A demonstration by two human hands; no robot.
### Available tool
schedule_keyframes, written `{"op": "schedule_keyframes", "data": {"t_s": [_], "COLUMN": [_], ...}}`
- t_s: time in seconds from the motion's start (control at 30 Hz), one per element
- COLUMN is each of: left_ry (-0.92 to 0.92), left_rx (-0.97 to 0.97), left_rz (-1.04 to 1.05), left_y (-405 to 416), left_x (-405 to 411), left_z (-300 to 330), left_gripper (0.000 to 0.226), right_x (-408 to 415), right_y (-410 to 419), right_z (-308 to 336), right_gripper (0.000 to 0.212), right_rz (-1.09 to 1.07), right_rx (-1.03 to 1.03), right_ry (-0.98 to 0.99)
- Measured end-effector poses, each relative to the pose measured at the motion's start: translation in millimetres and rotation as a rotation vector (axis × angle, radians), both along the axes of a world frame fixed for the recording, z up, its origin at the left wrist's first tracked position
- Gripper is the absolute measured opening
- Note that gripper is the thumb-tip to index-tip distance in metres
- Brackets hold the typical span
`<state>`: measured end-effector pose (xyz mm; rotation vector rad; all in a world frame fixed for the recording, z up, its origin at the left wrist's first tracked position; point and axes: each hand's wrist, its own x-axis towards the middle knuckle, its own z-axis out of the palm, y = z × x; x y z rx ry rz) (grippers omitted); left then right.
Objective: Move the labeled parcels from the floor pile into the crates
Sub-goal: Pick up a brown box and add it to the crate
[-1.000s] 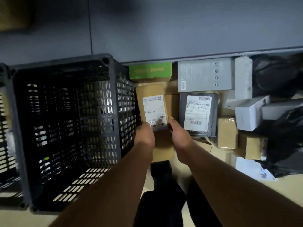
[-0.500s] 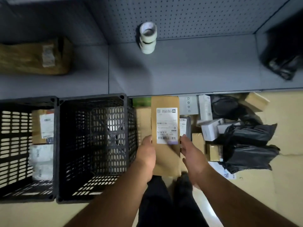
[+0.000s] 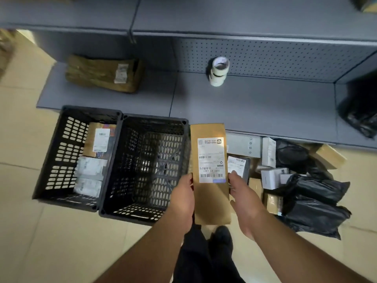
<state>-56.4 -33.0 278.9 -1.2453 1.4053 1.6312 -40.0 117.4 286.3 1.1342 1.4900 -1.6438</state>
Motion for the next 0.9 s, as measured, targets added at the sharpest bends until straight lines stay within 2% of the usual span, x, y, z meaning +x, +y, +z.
{"op": "schedule_keyframes", "data": {"t_s": [0.07, 0.2, 0.4, 0.5, 0.9], "left_ry": [0.031, 0.083, 0.105, 0.157, 0.113], "left_rx": [0.024, 0.014, -0.068, -0.068, -0.027], "left_rz": [0.035, 0.067, 0.121, 0.185, 0.408], "left_y": [-17.9, -62.6, -148.9, -199.9, -393.6], "left_x": [5.0, 16.8, 53.4, 75.6, 158.5], "left_z": [11.2, 27.9, 45.2, 49.5, 56.2], "left_gripper": [0.038, 0.042, 0.042, 0.04, 0.042], "right_x": [1.4, 6.6, 17.8, 28.5, 82.6], "right_y": [-17.2, -59.3, -152.3, -204.0, -404.5], "right_z": [7.4, 14.0, 23.4, 16.6, 22.8], "right_gripper": [0.047, 0.034, 0.045, 0.039, 0.039], "right_rz": [0.043, 0.102, 0.23, 0.272, 0.446], "right_rx": [0.004, -0.005, -0.005, 0.023, 0.008], "right_ry": [0.013, 0.019, 0.036, 0.035, 0.0]}}
